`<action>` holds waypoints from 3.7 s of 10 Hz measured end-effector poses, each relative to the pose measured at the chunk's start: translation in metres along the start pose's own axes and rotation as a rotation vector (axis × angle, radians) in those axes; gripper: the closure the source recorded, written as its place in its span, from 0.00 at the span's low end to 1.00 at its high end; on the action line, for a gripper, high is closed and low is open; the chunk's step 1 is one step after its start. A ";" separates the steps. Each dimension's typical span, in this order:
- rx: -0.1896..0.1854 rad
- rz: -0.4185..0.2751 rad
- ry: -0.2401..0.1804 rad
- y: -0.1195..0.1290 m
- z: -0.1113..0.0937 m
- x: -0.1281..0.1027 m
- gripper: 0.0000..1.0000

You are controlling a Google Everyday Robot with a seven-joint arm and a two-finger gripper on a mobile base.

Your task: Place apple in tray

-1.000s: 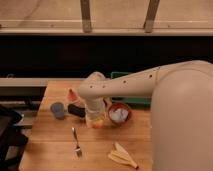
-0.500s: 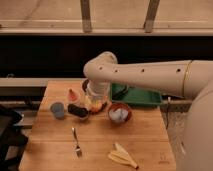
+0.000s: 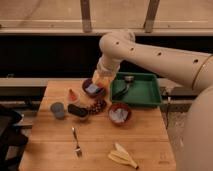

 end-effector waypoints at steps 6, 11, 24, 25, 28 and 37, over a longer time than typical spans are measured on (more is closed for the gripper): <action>0.038 0.241 -0.041 -0.094 -0.028 -0.046 1.00; 0.038 0.239 -0.039 -0.093 -0.027 -0.046 1.00; -0.092 0.489 -0.047 -0.245 -0.010 0.028 1.00; -0.094 0.441 -0.025 -0.245 -0.004 0.029 1.00; -0.088 0.340 0.052 -0.243 0.015 0.025 1.00; -0.025 0.364 -0.033 -0.264 0.055 0.039 1.00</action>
